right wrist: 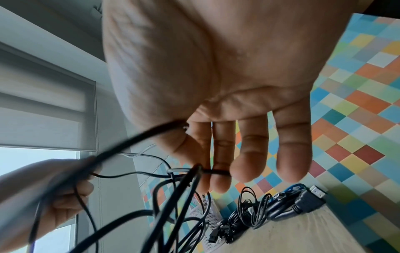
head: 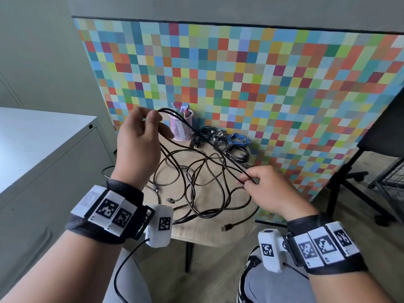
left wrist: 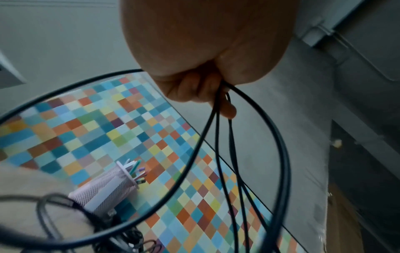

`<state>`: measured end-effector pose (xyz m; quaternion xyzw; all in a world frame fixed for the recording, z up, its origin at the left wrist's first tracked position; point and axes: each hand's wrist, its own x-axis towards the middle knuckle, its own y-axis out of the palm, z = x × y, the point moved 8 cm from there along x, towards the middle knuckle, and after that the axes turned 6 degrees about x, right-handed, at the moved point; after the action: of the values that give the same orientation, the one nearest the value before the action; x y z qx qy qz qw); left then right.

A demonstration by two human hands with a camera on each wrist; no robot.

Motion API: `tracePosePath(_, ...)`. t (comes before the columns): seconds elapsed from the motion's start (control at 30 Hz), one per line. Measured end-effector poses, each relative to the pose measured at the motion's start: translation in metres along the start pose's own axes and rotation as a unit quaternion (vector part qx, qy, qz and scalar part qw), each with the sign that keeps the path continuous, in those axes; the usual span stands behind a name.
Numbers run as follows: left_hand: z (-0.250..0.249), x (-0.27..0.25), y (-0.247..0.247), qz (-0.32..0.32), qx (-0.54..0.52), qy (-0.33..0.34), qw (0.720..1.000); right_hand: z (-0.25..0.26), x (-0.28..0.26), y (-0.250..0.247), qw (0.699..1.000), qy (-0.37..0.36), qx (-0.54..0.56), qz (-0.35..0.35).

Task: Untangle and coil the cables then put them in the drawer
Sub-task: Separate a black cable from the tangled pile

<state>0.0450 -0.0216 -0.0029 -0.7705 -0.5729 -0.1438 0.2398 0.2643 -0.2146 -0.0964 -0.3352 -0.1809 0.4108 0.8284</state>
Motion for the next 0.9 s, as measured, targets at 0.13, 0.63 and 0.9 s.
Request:
tracePosePath(0.13, 0.023, -0.002, -0.001, -0.006, -0.069, -0.066, 0.995, 0.003, 0.003, -0.001, 0.999, 0.004, 0.043, 0.007)
tracePosePath(0.63, 0.018, -0.022, 0.023, 0.169, -0.053, -0.085, 0.98, 0.018, 0.005, -0.008, 0.977, 0.01, 0.211, 0.018)
tracePosePath(0.9, 0.01, -0.031, 0.028, 0.232, -0.072, -0.088, 0.966, 0.036, 0.006, -0.019, 0.951, -0.059, 0.29, -0.087)
